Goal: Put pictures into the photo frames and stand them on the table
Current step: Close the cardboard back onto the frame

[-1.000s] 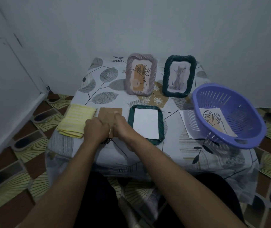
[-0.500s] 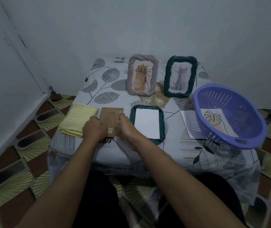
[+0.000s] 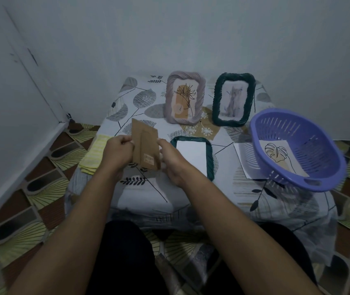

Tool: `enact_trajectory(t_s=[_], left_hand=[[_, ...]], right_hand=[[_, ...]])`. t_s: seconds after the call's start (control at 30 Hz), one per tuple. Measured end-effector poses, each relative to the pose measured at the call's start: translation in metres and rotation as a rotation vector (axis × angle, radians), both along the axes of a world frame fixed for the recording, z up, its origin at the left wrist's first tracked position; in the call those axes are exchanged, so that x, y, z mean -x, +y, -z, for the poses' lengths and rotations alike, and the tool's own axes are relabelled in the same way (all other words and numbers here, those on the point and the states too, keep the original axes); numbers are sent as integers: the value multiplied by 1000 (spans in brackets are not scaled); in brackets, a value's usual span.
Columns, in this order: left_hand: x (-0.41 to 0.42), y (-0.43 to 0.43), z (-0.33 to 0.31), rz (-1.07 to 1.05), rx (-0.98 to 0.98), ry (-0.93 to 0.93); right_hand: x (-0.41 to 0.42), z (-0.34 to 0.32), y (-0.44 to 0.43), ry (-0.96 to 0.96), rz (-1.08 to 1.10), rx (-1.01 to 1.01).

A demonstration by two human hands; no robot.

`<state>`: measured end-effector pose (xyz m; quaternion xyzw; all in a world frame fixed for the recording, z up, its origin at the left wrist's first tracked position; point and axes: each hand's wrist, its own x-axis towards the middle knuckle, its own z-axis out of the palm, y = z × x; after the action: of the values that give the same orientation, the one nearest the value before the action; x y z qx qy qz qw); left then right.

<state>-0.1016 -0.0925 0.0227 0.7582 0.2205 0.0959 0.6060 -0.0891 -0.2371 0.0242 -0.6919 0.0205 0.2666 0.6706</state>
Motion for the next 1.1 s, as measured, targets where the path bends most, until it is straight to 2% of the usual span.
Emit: enact_trajectory(t_s=[0.17,0.3,0.43,0.53,0.67,0.8,1.1], left_hand=[[-5,-22,-12,77,201,-86],[-11,-43,-7,103,259,-75],[-19,-63,7,50,173,-36],[-20,-76,19,51,104,-4],[-13,-88,33,68,-118,19],[-8,-93,40,101,-285,30],[-7,-95,40,164,-468,-40]], right_hand=[[-10,-8,-33,-93,174,58],[-18,-9,-66,-136,367,48],[-25,0,-93,-192,448,63],[-29,9,-109,-208,463,172],[-29,27,-118,-190,442,364],[-37,58,-121,-217,418,471],[-25,45,-119,-272,369,680]])
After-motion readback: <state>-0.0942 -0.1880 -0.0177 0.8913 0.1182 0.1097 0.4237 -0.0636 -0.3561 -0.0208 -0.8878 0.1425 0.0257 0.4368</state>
